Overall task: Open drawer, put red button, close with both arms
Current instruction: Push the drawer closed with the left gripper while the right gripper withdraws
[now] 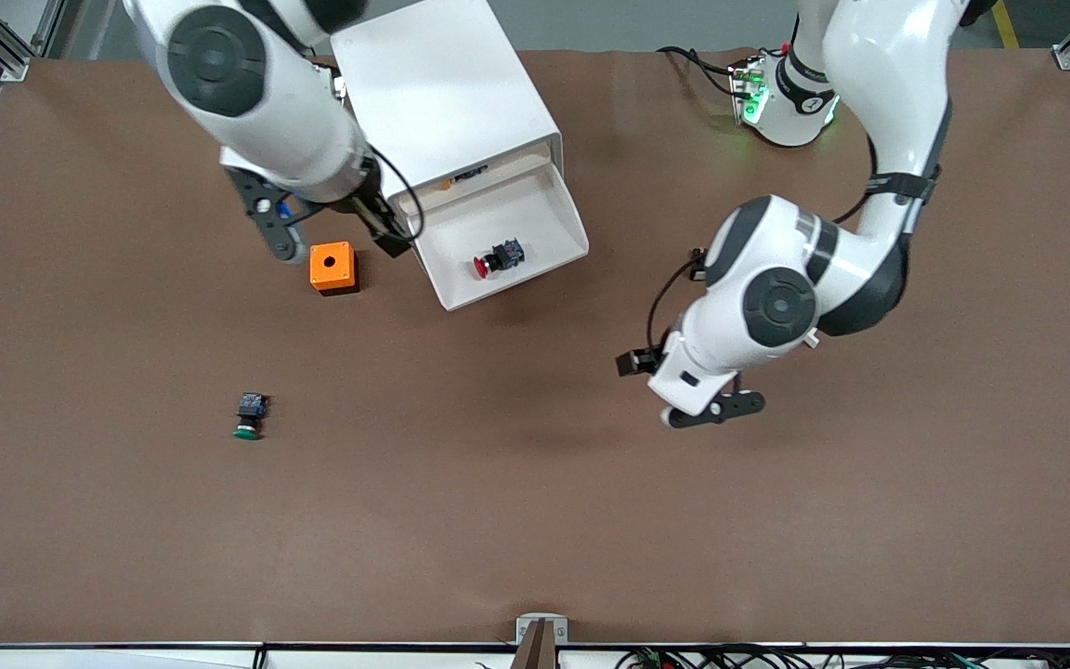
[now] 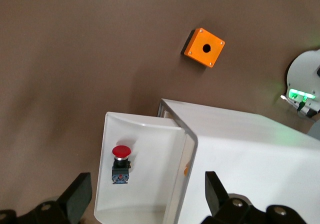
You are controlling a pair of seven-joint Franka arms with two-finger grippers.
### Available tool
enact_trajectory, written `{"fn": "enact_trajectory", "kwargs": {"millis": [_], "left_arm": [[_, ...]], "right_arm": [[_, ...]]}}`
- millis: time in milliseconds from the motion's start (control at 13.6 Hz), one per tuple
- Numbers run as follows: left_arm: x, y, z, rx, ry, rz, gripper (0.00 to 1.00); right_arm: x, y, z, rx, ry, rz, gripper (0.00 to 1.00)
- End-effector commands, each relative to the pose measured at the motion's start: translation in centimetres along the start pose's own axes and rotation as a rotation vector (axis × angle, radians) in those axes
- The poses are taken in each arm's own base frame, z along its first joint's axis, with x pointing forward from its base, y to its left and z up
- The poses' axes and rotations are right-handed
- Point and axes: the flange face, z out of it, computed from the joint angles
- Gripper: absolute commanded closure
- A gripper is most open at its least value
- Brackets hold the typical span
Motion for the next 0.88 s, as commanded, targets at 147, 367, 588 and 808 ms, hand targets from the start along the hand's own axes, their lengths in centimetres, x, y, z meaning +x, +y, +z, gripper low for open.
{"fn": "enact_trajectory", "kwargs": {"millis": [147,367,588,808], "left_arm": [[-5.6,5.9,4.1,0.048,0.045,-0.037,0.0],[-9.0,9.5,7.0,0.052,0.068,-0.085,0.0],[-11.6,11.4,9.6,0.09,0.071,-0.073,0.0],[-14.1,13.0,10.7,0.101,0.063,-0.036,0.0]], "right_arm": [[7.8,7.8,-5.0,0.052,0.015,-0.324,0.0],[13.6,11.2,-5.5,0.058,0.023,-0.477,0.0],[18.7,13.1,-5.0,0.075,0.053,-0.592,0.0],[24.3,14.7,-3.4,0.113,0.105,-0.743,0.0]]}}
